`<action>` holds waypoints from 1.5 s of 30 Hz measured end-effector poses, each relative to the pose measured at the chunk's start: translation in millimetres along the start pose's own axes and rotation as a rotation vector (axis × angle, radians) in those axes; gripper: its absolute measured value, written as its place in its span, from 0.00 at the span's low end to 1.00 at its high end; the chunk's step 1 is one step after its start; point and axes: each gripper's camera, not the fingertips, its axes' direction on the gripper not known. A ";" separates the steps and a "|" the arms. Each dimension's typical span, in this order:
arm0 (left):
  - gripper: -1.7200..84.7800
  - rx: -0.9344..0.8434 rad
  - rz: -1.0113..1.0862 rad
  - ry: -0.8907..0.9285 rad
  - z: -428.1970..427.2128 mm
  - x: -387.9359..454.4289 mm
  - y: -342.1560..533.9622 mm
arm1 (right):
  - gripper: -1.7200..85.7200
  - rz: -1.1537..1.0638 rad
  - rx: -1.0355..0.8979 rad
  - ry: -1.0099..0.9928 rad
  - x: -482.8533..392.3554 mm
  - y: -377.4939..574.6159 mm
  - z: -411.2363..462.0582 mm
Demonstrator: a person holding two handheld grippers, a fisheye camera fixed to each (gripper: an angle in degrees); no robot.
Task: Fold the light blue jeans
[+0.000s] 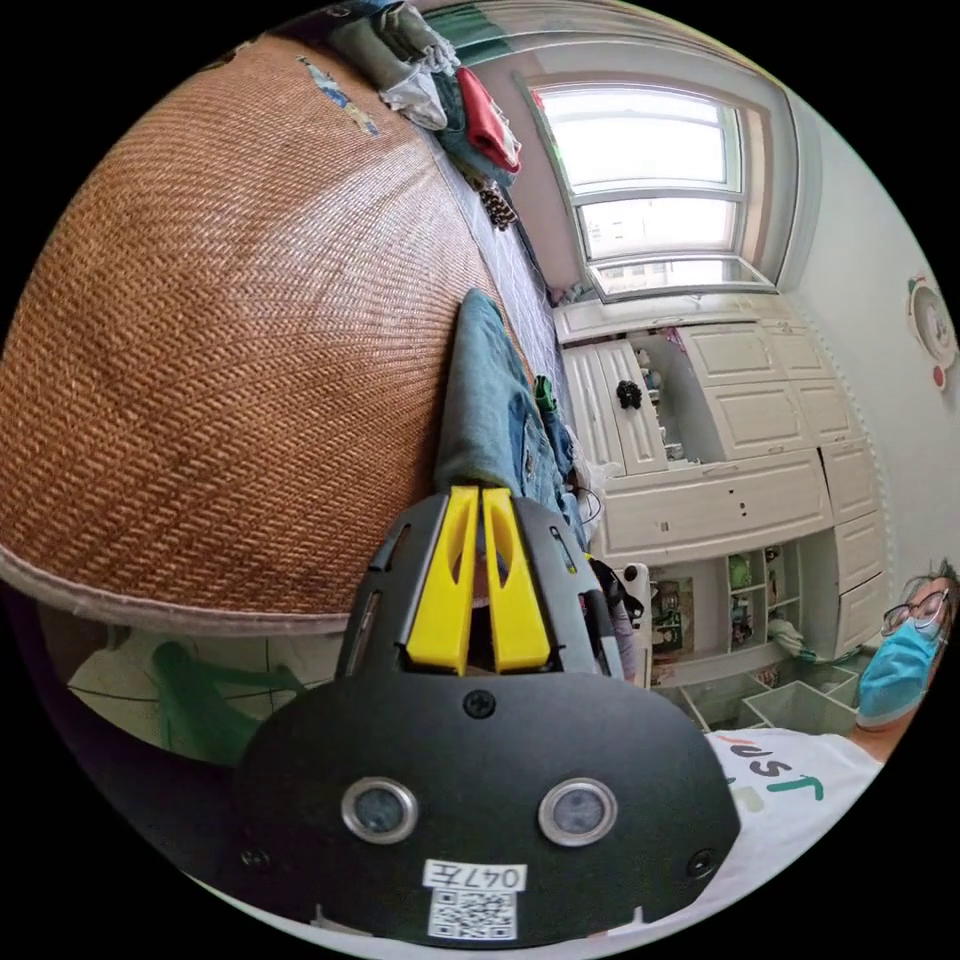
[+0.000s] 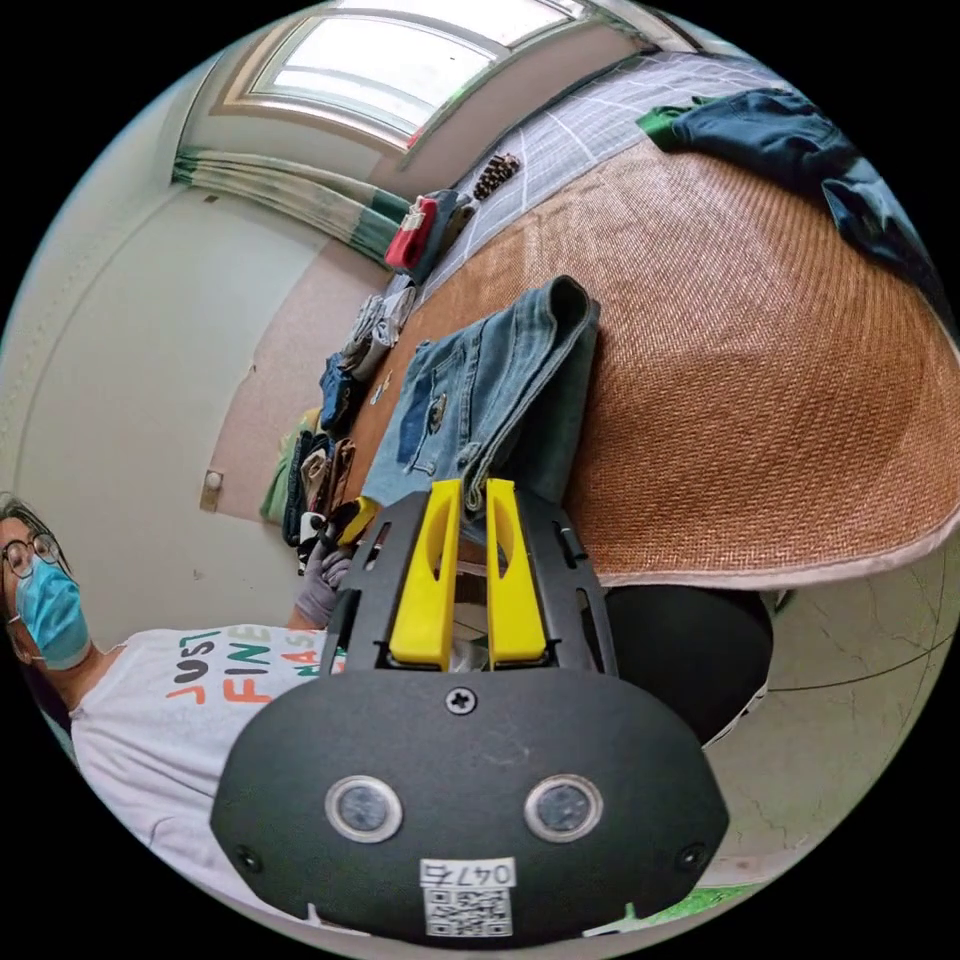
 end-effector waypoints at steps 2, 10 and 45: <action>0.01 0.014 -0.095 0.085 3.0 -40.4 5.1 | 0.03 0.016 0.033 -0.045 10.8 2.7 -1.6; 0.01 -0.089 -0.028 0.049 -8.9 -71.7 0.2 | 0.04 -0.016 -0.153 0.141 27.6 -24.8 15.6; 0.03 -0.175 0.285 0.045 -224.4 -88.1 -60.8 | 0.04 -0.284 -0.072 0.158 -97.0 -238.1 14.8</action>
